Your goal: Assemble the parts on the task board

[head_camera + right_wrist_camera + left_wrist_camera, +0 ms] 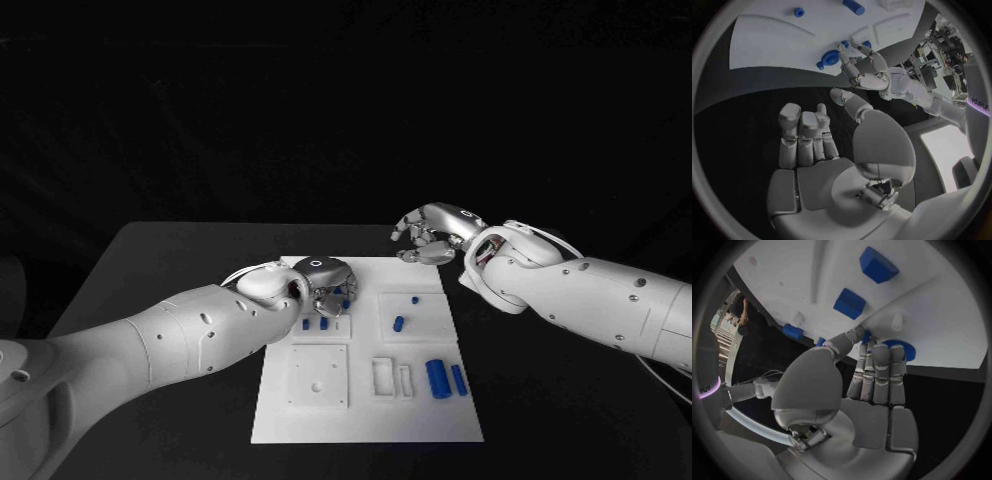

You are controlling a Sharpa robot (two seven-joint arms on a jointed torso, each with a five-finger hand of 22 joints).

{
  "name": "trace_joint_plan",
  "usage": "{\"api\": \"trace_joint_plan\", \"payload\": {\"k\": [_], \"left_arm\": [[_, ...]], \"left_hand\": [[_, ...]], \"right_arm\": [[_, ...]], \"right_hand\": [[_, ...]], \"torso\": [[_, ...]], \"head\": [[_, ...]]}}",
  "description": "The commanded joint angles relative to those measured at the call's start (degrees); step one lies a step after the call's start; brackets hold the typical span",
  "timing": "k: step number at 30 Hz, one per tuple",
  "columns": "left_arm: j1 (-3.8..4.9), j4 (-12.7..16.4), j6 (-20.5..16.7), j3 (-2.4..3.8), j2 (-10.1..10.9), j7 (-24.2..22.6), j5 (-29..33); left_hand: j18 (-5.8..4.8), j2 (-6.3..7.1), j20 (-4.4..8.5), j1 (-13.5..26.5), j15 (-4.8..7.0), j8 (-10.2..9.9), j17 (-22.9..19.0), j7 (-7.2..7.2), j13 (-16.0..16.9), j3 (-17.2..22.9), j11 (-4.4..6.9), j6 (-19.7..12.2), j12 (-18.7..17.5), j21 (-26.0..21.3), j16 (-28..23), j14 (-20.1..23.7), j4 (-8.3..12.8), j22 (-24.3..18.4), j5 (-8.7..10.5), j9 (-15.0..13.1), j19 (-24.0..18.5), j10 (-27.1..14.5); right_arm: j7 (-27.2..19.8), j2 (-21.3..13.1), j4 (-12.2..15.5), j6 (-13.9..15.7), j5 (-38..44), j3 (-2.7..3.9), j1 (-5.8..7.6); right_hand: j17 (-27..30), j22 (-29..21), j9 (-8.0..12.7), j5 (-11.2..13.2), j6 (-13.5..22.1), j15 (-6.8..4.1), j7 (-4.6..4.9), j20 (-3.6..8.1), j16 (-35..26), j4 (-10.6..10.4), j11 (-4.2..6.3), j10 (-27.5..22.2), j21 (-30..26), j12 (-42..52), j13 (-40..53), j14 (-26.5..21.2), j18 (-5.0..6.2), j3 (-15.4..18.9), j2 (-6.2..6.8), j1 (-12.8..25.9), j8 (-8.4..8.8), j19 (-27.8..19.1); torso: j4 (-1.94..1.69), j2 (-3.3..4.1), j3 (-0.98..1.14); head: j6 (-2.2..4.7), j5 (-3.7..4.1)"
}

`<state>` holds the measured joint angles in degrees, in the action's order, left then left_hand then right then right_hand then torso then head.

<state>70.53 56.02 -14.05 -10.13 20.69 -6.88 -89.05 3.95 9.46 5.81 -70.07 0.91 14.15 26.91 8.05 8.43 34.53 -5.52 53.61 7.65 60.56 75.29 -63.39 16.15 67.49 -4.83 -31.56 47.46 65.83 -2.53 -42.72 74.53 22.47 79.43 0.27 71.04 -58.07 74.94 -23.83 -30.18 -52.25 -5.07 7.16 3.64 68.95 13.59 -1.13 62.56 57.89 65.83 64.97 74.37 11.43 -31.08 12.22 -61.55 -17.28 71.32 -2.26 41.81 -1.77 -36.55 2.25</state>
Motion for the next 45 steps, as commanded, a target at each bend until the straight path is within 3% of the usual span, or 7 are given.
{"api": "trace_joint_plan", "payload": {"k": [1,10,20,31,45], "left_arm": [[-0.07,-0.2,1.1,-0.03,-0.3,0.1,-0.7],[-0.31,-0.6,2.7,-0.27,-0.6,2.0,-2.1],[-0.6,-0.8,2.6,-0.39,-0.9,3.0,-2.6],[-0.6,-1.1,3.5,-0.48,-0.9,4.1,-3.6],[-0.6,-1.3,3.2,-2.07,-0.7,4.2,-5.3]], "left_hand": [[2.44,-0.58,0.61,-0.1,-0.02,0.0,0.1,0.11,0.0,0.1,-0.08,0.0,-0.3,0.2,0.3,-0.3,-0.1,0.1,0.13,0.1,0.4,0.5],[2.49,-0.86,0.68,0.0,0.05,0.1,0.2,0.07,-0.1,0.0,-0.02,0.1,-0.5,0.4,0.6,-0.5,-0.1,0.2,0.37,0.2,0.6,0.7],[2.72,-1.86,1.3,0.9,0.91,0.6,0.3,-0.31,0.3,-0.4,0.86,1.1,0.3,0.8,1.8,-2.0,-0.6,0.3,1.4,0.3,1.8,3.1],[2.75,-1.86,1.69,1.9,1.4,1.0,0.2,-0.62,0.7,-0.8,1.37,1.8,0.8,0.8,2.0,-2.4,-1.4,0.3,1.69,0.4,2.3,4.3],[2.6,-2.35,2.28,-1.4,2.1,1.8,0.0,-1.3,1.1,0.6,2.08,3.5,1.7,0.7,2.5,-3.3,0.3,0.2,1.35,0.5,2.9,5.9]], "right_arm": [[-0.1,0.0,0.1,-0.3,0.2,0.02,-0.02],[-0.1,0.0,0.3,-0.3,0.2,0.02,-0.02],[0.0,0.0,0.4,-0.4,0.3,0.02,-0.02],[0.0,0.0,0.6,-0.5,0.3,0.02,-0.02],[0.0,0.0,0.7,-0.5,0.4,0.02,-0.02]], "right_hand": [[0.1,0.6,0.0,-0.2,0.1,-0.16,0.42,0.29,-0.3,-0.3,0.06,-0.3,-0.4,-0.4,-0.1,0.0,3.57,0.0,0.19,-0.1,0.11,0.0],[0.1,0.6,0.0,-0.2,0.1,-0.17,0.42,0.28,-0.3,-0.3,0.06,-0.3,-0.4,-0.4,-0.1,0.0,3.57,0.0,0.16,-0.1,0.1,0.0],[0.1,0.6,0.0,-0.2,0.1,-0.17,0.41,0.28,-0.3,-0.4,0.07,-0.3,-0.4,-0.4,-0.1,0.1,3.57,0.0,0.15,-0.1,0.08,0.1],[0.1,0.6,0.0,-0.2,0.0,-0.18,0.4,0.27,-0.3,-0.5,0.08,-0.3,-0.4,-0.4,-0.2,0.1,3.57,0.1,0.09,0.0,0.05,0.1],[0.1,0.6,-0.1,-0.2,0.0,-0.2,0.37,0.26,-0.3,-0.5,0.1,-0.2,-0.4,-0.4,-0.2,0.1,3.57,0.1,0.08,0.1,0.01,0.1]], "torso": [[0.01,0.01,-0.02],[0.04,0.02,-0.02],[0.0,0.04,-0.03],[-0.01,0.0,-0.03],[-0.05,-0.02,-0.05]], "head": [[0.01,-0.02],[-0.06,0.07],[-0.28,0.16],[-0.48,0.3],[-0.51,0.22]]}}
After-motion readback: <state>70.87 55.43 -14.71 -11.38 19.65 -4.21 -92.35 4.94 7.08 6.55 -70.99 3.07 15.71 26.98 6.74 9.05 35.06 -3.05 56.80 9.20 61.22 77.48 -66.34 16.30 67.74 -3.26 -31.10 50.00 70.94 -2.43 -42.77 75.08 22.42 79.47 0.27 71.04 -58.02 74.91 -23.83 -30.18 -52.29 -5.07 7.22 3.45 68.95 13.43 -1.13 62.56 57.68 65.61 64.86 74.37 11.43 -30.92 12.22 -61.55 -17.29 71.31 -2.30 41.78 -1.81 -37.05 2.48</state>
